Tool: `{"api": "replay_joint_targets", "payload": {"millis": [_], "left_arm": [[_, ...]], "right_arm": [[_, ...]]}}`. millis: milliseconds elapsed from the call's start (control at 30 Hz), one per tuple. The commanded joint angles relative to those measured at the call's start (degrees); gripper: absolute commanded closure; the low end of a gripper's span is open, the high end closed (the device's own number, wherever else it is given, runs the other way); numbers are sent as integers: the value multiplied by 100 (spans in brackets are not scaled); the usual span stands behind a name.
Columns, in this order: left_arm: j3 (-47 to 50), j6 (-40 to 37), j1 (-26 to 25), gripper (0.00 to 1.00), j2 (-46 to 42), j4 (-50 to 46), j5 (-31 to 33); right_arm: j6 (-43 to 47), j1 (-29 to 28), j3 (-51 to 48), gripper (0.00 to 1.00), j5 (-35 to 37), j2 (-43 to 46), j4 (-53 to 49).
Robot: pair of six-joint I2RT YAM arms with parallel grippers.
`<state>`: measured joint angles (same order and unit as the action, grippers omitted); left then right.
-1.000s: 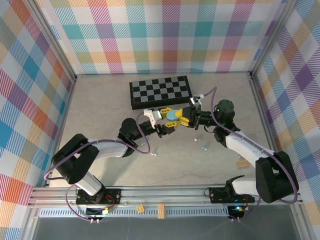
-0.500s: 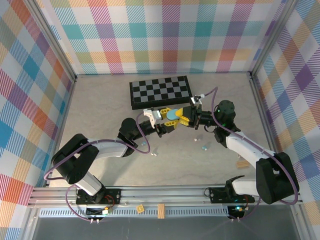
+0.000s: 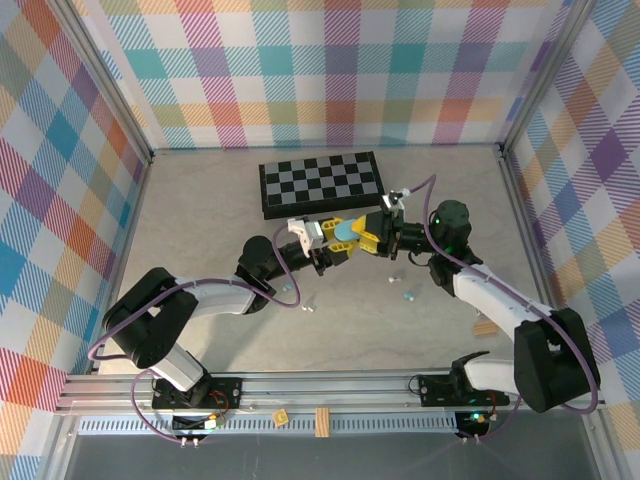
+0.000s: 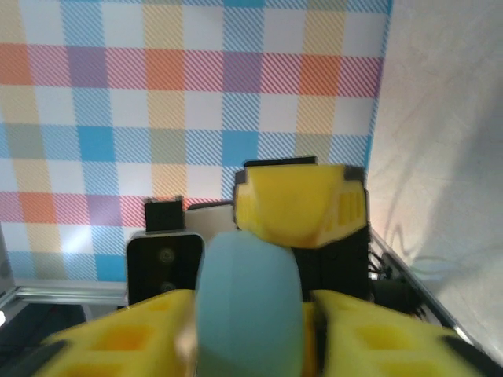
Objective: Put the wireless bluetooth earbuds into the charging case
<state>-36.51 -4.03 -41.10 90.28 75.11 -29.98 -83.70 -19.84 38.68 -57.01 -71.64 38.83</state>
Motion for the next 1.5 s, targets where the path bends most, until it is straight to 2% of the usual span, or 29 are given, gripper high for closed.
{"api": "replay_joint_targets", "payload": {"millis": [0, 67, 167, 300, 400, 600, 733, 900, 1233, 1467], "left_arm": [[-107, 61, 33, 64, -53, 234, -117], [-47, 65, 49, 64, -71, 223, -120], [62, 56, 92, 65, -120, 206, -170], [182, 138, 162, 65, -247, 124, -366], [247, 132, 214, 65, -377, -161, -533], [364, 197, 317, 65, -681, -781, -885], [240, 297, 375, 65, -818, -1214, -1288], [181, 321, 375, 65, -913, -1273, -1531], [180, 411, 375, 65, -1089, -1405, -1639], [245, 355, 375, 65, -1090, -1414, -1692]], "right_arm": [[1839, -3, 541, 41, 277, 464, -2150], [2679, 23, 829, 33, 514, 570, -3205], [3539, 70, 1180, 24, 713, 569, -3919], [5445, 74, 1772, 18, 1740, 716, -5345], [6931, 44, 2018, 14, 2242, 888, -5887], [9560, -308, 2013, 5, 2196, 1280, -6205], [10759, -661, 2150, 1, 2318, 1162, -6633], [10937, -907, 2326, 0, 2441, 821, -6610], [10746, -926, 2465, 1, 3038, 588, -6217], [10146, -925, 2499, 3, 3324, 643, -5747]]}}
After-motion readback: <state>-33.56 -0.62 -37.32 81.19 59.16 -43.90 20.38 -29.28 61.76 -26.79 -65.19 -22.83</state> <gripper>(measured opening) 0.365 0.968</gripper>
